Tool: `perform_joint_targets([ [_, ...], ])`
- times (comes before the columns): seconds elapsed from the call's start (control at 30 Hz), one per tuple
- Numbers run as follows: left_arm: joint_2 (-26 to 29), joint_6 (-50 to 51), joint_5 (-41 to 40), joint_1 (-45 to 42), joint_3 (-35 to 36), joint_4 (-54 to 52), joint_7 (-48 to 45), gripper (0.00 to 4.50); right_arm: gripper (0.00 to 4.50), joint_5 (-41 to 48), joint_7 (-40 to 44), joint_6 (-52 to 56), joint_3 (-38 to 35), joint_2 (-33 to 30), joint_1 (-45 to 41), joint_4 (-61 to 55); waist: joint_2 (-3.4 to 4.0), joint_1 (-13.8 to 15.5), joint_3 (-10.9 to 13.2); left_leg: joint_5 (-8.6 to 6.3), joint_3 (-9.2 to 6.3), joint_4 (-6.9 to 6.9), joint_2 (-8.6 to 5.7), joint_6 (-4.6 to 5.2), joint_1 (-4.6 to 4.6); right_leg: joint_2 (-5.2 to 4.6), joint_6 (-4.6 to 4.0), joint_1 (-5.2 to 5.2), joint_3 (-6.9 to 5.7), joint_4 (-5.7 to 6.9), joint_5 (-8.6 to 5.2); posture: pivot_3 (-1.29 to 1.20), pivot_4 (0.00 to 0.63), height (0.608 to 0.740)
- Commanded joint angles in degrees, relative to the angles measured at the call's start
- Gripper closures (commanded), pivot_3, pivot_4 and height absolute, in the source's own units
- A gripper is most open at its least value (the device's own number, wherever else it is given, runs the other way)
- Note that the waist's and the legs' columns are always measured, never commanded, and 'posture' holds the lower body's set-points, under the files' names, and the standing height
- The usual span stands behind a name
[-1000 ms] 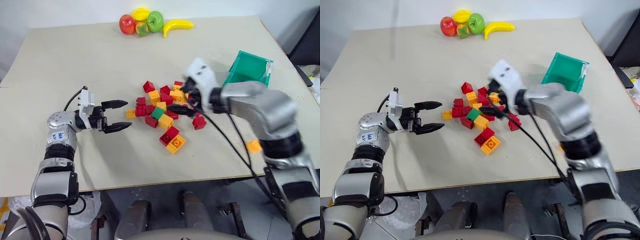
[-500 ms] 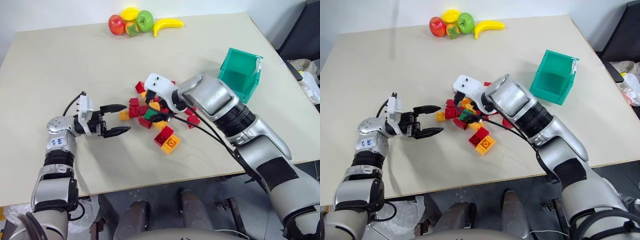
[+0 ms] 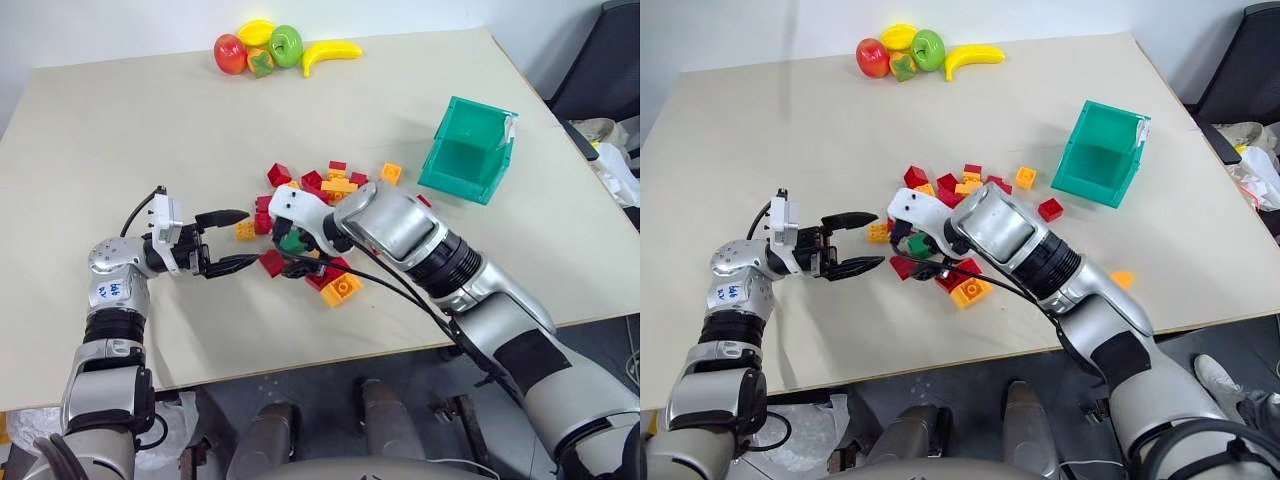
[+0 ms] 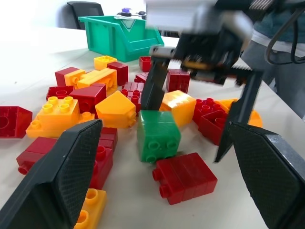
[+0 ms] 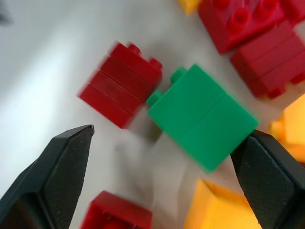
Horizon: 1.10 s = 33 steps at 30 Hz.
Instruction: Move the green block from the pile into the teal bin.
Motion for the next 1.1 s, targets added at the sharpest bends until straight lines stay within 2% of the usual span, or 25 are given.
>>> perform_joint_targets([
  [0.03,1.00,0.15,-0.66,-0.04,0.80,-1.73,0.27,0.00,0.19,-0.84,-1.86,-4.31,-3.79,2.17,-0.05,2.99,0.00,0.05,0.00,0.00,-0.01,0.01,0.00,0.00,0.00,0.00,0.00,0.00,0.00,0.02,0.00,0.00,0.150,0.740],
  [0.1,0.81,0.22,-0.56,-0.27,0.66,-1.70,0.41,0.00,0.58,-0.58,-3.20,-7.14,-6.87,3.60,0.17,5.19,0.00,0.07,0.00,0.00,0.00,0.04,-0.01,0.00,0.00,0.00,0.00,0.01,0.01,0.03,0.00,0.00,0.150,0.740],
  [0.3,0.76,0.41,-0.59,-0.50,0.60,-1.69,0.51,0.00,2.45,0.40,-3.57,-6.98,-11.19,3.50,1.51,2.00,0.00,0.12,0.00,-0.01,-0.02,0.03,-0.02,0.01,-0.02,-0.02,-0.01,-0.02,0.01,0.04,0.00,0.00,0.150,0.740],
  [0.6,-0.46,1.18,-0.23,-0.93,-0.45,-2.48,0.85,0.00,2.44,3.05,-0.52,-6.61,-15.01,-5.09,8.04,-16.93,0.00,0.36,0.00,-0.01,-0.04,0.02,-0.03,0.01,-0.05,-0.02,-0.01,-0.02,0.00,0.01,0.00,0.00,0.150,0.740],
  [0.7,-2.19,1.79,0.70,-1.05,-2.20,-4.20,1.85,0.00,2.44,2.98,2.93,-15.82,-17.90,-11.41,11.34,-23.55,0.00,0.72,0.00,-0.02,-0.03,0.01,-0.03,0.02,-0.08,-0.02,0.00,-0.01,0.00,-0.07,0.00,0.00,0.150,0.740],
  [0.77,-3.81,2.70,1.35,-1.12,-3.99,-5.80,2.74,0.00,2.44,1.05,2.59,-17.58,-20.02,-17.11,13.13,-25.21,0.00,1.46,0.00,-0.02,0.00,0.02,-0.05,0.03,-0.09,-0.03,0.00,0.00,0.00,-0.10,0.01,0.00,0.150,0.740],
  [0.83,-5.49,4.12,1.70,-1.61,-5.18,-7.59,4.70,0.00,2.44,-0.45,1.48,-17.32,-22.27,-22.40,14.21,-25.66,0.00,2.18,0.01,-0.04,0.01,0.04,-0.04,0.05,-0.09,-0.02,0.03,0.09,-0.02,-0.22,0.02,0.00,0.150,0.740],
  [0.97,-7.18,6.99,7.39,-4.27,-9.23,-9.47,13.11,0.00,2.44,-7.06,1.29,-23.88,-23.53,-34.46,15.22,-22.44,0.00,3.15,0.01,-0.04,0.10,0.03,-0.05,0.07,-0.12,-0.01,0.09,0.08,0.03,-0.32,0.06,0.00,0.150,0.740],
  [1.1,-10.15,8.36,12.02,-9.55,-12.40,-8.87,20.58,0.00,2.44,-11.95,0.04,-33.78,-24.79,-40.41,13.19,-10.94,-0.02,3.36,0.02,-0.04,0.23,-0.02,-0.04,0.08,-0.12,0.02,0.11,0.08,0.08,-0.39,0.07,0.00,0.150,0.740],
])
